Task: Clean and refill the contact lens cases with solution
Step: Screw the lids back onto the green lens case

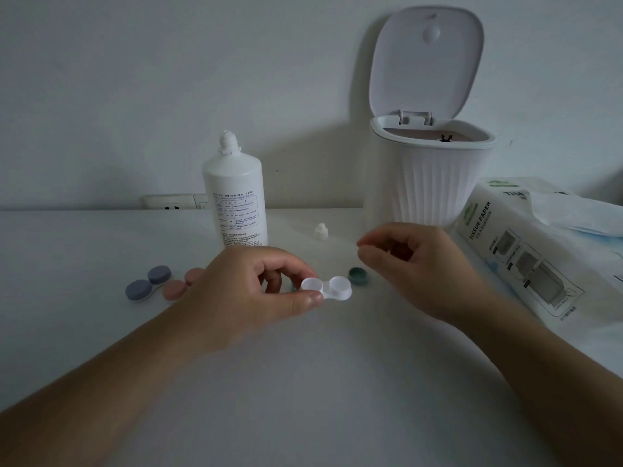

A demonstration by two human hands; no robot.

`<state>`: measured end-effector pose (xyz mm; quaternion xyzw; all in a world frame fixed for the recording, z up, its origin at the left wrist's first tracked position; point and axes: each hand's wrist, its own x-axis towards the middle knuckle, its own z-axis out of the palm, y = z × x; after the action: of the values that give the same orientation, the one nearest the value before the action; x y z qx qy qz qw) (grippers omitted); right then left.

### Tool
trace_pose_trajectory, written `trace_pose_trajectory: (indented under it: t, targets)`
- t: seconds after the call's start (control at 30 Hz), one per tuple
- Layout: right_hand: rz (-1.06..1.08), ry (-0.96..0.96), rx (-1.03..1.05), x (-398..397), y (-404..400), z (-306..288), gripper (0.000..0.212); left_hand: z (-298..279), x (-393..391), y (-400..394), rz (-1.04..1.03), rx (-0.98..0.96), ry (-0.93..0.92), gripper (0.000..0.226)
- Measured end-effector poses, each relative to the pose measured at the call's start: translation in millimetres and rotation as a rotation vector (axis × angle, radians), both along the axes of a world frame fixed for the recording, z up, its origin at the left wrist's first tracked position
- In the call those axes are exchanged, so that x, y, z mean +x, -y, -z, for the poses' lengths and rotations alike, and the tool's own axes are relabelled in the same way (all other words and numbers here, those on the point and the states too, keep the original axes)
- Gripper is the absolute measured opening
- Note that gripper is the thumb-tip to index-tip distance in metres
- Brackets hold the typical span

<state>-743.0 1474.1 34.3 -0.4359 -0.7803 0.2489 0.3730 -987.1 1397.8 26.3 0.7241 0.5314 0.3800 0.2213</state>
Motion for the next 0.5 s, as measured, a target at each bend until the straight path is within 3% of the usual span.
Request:
trace_pose_trajectory:
  t: [0.07, 0.17, 0.3, 0.37, 0.5]
  targets:
    - [0.082, 0.165, 0.023, 1.4, -6.1, 5.6, 0.026, -0.4, 0.5, 0.0, 0.006, -0.01, -0.002, 0.033]
    - [0.108, 0.367, -0.015, 2.2, -9.0, 11.1, 0.056, -2.1, 1.2, 0.9, 0.029, -0.001, -0.008, 0.032]
    - [0.088, 0.471, 0.047, -2.6, -10.7, 15.1, 0.08, -2.5, 1.2, 1.7, 0.061, 0.01, -0.038, 0.03]
    - [0.09, 0.474, 0.048, -3.6, -11.0, 15.6, 0.071, -1.3, 1.0, 1.4, 0.061, 0.01, -0.033, 0.031]
    - [0.052, 0.447, 0.032, -6.2, -10.1, 14.4, 0.03, 0.1, 0.1, 0.2, 0.045, -0.002, -0.042, 0.033]
